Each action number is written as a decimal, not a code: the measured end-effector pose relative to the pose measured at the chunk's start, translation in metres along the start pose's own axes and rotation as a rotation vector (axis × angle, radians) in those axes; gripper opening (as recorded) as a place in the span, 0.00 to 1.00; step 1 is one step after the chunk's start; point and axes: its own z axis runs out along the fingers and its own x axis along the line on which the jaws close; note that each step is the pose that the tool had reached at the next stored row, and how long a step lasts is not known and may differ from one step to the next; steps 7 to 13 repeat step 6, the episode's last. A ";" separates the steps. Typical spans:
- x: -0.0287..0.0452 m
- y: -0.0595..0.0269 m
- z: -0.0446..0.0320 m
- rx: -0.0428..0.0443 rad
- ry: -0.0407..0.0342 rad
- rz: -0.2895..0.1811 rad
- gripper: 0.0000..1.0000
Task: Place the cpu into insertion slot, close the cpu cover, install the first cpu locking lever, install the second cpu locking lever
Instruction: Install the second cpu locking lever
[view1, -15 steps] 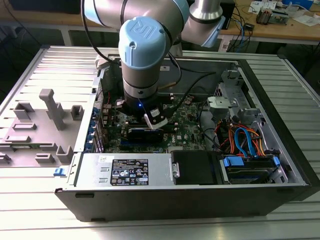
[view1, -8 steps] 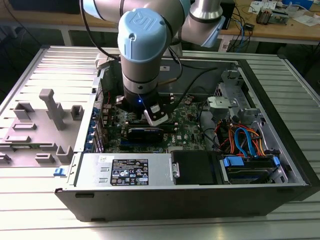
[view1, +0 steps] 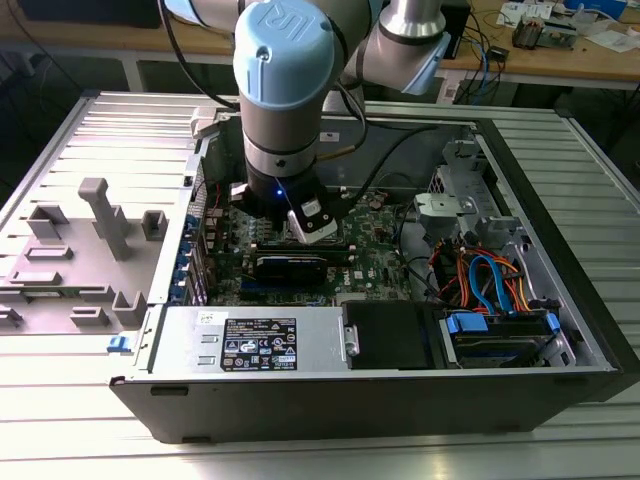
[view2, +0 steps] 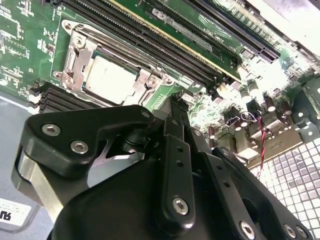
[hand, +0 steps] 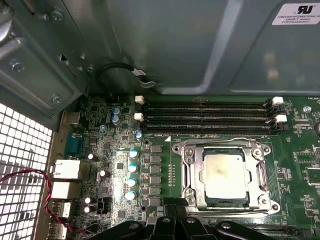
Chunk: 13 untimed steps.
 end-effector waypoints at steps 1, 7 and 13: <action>0.0000 0.0000 0.0000 -0.0004 0.0000 0.000 0.11; 0.0000 0.0000 0.0000 -0.0029 0.0000 0.000 0.11; 0.0000 0.0000 0.0000 -0.0029 0.0000 0.000 0.11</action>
